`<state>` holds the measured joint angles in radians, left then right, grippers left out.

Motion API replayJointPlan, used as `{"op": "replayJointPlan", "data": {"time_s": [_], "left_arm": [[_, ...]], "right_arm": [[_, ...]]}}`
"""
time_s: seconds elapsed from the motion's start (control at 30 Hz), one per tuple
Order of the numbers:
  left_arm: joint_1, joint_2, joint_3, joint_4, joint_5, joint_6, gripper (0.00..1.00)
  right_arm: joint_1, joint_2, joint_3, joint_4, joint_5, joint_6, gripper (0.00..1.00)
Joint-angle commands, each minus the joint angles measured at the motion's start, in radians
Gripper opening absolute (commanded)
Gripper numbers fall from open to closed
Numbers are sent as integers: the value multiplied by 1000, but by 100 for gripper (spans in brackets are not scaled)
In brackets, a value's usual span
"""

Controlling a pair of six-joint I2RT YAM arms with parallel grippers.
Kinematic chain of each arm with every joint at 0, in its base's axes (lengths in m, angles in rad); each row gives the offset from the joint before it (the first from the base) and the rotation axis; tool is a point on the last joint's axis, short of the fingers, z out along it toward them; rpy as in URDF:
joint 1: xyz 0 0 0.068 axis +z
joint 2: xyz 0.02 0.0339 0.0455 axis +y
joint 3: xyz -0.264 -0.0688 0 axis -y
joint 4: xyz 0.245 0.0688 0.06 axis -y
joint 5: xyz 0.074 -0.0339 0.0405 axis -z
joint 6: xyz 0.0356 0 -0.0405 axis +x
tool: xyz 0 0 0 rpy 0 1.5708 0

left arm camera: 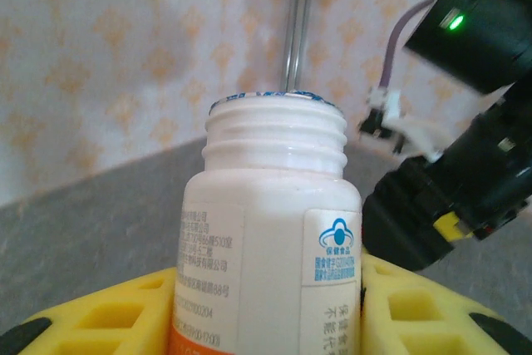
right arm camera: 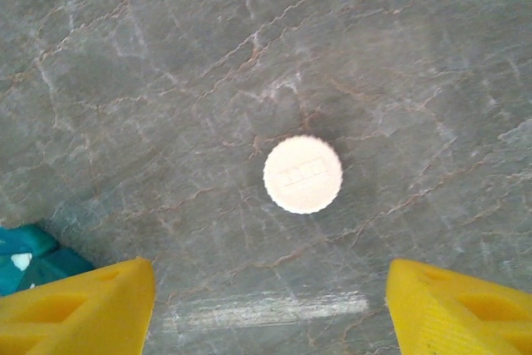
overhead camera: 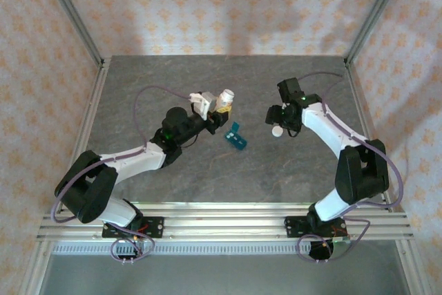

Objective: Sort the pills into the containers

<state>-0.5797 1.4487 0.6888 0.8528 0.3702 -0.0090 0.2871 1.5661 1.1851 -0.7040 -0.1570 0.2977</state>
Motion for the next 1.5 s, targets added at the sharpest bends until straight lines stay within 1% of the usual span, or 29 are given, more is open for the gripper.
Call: {"op": "replayJointPlan", "data": {"time_s": [0.0, 0.1, 0.27, 0.53, 0.93, 1.07, 1.47], "left_arm": [[9, 7, -42, 258, 36, 10, 0], [8, 19, -73, 347, 32, 17, 0], [8, 12, -88, 354, 48, 24, 0], [8, 5, -89, 361, 122, 13, 0], [8, 10, -98, 367, 121, -3, 0], [8, 12, -101, 367, 121, -5, 0], [8, 13, -109, 365, 118, -5, 0]], "right_arm": [[-18, 40, 52, -42, 41, -6, 74], [-22, 84, 86, -61, 46, -12, 74], [-23, 131, 100, -54, 49, -12, 74], [-24, 196, 105, -65, 71, -38, 74], [-23, 299, 116, -32, 41, -30, 72], [-24, 319, 119, -28, 42, -28, 70], [-23, 352, 129, -26, 42, -36, 61]]}}
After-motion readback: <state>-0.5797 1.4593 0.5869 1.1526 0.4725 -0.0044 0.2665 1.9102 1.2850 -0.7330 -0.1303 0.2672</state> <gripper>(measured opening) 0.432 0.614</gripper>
